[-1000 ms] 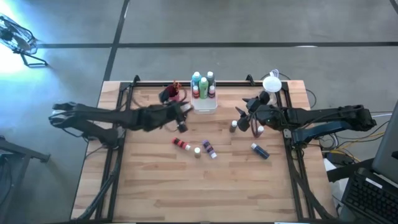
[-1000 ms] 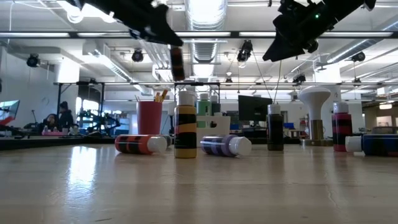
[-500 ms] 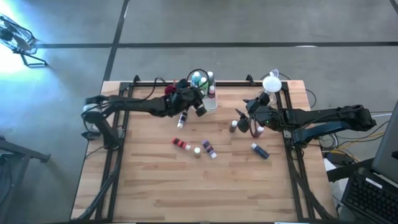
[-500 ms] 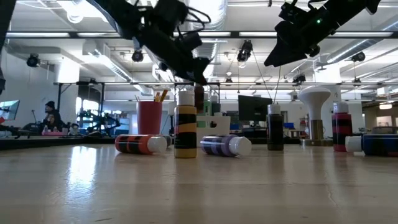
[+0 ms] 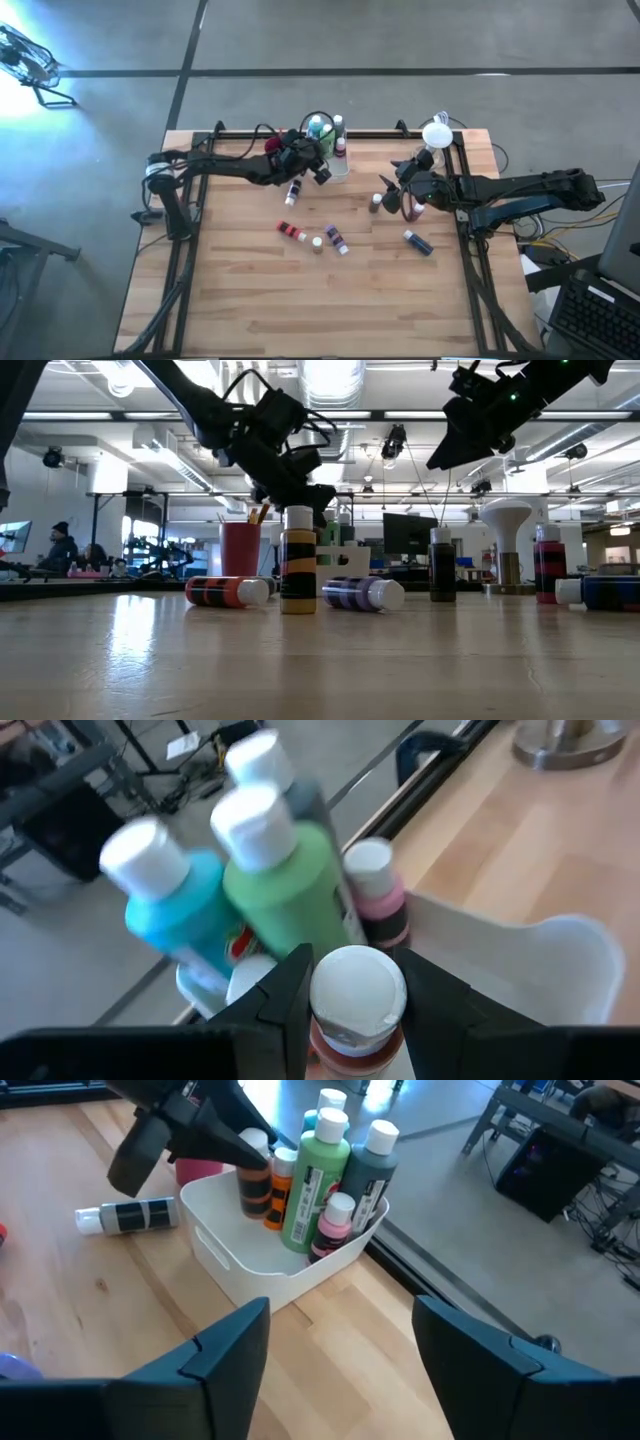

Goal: Pick & Place Paint Supplies
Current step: Put the brown paint bottle into the white bin, then put the dark brown bottle paint into the white bin

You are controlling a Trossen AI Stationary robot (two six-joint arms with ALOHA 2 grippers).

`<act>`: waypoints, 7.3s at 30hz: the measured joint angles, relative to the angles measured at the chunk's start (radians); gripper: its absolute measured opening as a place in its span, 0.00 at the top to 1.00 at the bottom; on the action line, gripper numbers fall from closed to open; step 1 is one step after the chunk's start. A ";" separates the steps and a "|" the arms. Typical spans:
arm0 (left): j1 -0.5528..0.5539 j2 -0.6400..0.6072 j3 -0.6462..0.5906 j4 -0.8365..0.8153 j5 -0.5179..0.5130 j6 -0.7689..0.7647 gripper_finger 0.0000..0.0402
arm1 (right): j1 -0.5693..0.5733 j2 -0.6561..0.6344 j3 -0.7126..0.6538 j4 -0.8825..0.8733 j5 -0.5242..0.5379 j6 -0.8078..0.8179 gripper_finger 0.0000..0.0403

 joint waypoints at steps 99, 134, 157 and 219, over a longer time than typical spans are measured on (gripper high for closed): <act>-0.492 -0.819 -0.585 -0.102 -0.133 -0.325 0.41 | 0.000 0.000 -0.024 0.265 -0.084 0.124 0.32; -0.492 -0.818 -0.585 -0.126 -0.132 -0.331 0.41 | 0.047 0.129 -0.038 -0.026 -0.353 0.231 0.32; -0.492 -0.818 -0.585 -0.135 -0.132 -0.336 0.41 | 0.046 0.213 -0.039 -0.004 -0.227 0.264 0.35; -0.491 -0.818 -0.585 -0.137 -0.137 -0.331 0.41 | 0.017 0.216 -0.185 0.236 -0.238 0.191 0.40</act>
